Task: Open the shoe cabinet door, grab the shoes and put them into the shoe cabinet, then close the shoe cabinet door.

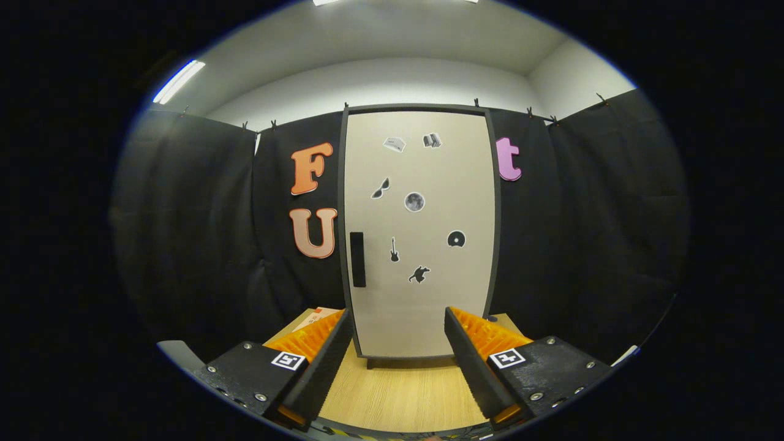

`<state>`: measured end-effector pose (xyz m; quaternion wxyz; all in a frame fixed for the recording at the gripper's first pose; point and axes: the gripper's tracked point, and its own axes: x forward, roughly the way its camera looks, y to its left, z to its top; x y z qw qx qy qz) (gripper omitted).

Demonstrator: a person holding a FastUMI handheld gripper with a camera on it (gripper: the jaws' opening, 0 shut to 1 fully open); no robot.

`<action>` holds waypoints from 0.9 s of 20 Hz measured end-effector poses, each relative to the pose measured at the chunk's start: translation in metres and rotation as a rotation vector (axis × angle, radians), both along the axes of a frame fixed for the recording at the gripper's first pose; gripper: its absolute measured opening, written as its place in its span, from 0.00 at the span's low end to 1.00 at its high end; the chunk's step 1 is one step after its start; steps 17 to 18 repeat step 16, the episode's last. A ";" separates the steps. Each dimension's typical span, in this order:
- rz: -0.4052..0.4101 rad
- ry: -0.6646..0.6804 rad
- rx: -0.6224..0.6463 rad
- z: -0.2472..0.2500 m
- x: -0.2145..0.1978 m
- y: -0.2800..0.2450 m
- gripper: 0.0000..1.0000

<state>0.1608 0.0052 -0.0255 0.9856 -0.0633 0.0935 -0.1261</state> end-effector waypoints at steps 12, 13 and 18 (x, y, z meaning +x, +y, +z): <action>-0.038 -0.096 -0.010 0.047 -0.057 -0.046 0.94; -0.045 -0.097 -0.010 0.047 -0.058 -0.049 0.94; -0.061 -0.102 -0.019 0.049 -0.061 -0.058 0.94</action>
